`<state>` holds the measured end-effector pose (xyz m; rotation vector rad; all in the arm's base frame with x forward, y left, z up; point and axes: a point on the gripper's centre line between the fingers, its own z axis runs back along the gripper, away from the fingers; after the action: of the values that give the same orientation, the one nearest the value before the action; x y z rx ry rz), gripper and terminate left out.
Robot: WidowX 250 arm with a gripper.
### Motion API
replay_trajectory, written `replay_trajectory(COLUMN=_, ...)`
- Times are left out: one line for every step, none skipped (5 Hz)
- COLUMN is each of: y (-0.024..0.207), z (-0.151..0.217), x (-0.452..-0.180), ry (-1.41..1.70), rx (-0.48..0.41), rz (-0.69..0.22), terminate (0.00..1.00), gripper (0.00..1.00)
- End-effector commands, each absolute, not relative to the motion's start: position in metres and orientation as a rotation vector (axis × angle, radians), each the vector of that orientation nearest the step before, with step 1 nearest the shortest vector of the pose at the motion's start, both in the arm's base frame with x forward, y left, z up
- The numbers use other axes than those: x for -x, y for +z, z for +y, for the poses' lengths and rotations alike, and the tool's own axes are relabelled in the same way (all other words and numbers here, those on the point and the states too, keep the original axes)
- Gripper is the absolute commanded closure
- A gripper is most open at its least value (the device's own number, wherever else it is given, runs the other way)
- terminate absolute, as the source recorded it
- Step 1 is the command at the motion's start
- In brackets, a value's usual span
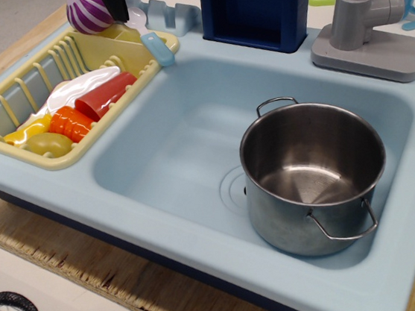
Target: Put spoon in pot
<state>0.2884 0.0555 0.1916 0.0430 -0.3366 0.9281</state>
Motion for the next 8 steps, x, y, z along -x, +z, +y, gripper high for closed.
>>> replay_trajectory(y=0.192, z=0.056, x=-0.288, ry=0.928, rx=-0.043, rz=-0.337, terminate=0.0, gripper=0.0)
replay_trajectory(y=0.181, z=0.06, x=-0.289, ry=0.938, rx=-0.04, rz=-0.32, terminate=0.0, gripper=0.0)
replay_trajectory(y=0.169, z=0.063, x=-0.29, ry=0.943, rx=-0.024, rz=-0.309, terminate=0.0, gripper=0.0)
replay_trajectory(y=0.163, z=0.065, x=-0.294, ry=0.941, rx=-0.025, rz=-0.304, terminate=0.0, gripper=0.0)
replay_trajectory(y=0.159, z=0.067, x=-0.301, ry=0.927, rx=-0.042, rz=-0.288, terminate=0.0, gripper=0.0)
replay_trajectory(y=0.157, z=0.068, x=-0.303, ry=0.925, rx=-0.042, rz=-0.276, terminate=0.0, gripper=0.0)
replay_trajectory(y=0.153, z=0.067, x=-0.306, ry=0.917, rx=-0.049, rz=-0.265, terminate=0.0, gripper=0.0)
replay_trajectory(y=0.148, z=0.069, x=-0.308, ry=0.927, rx=-0.046, rz=-0.245, terminate=0.0, gripper=0.0)
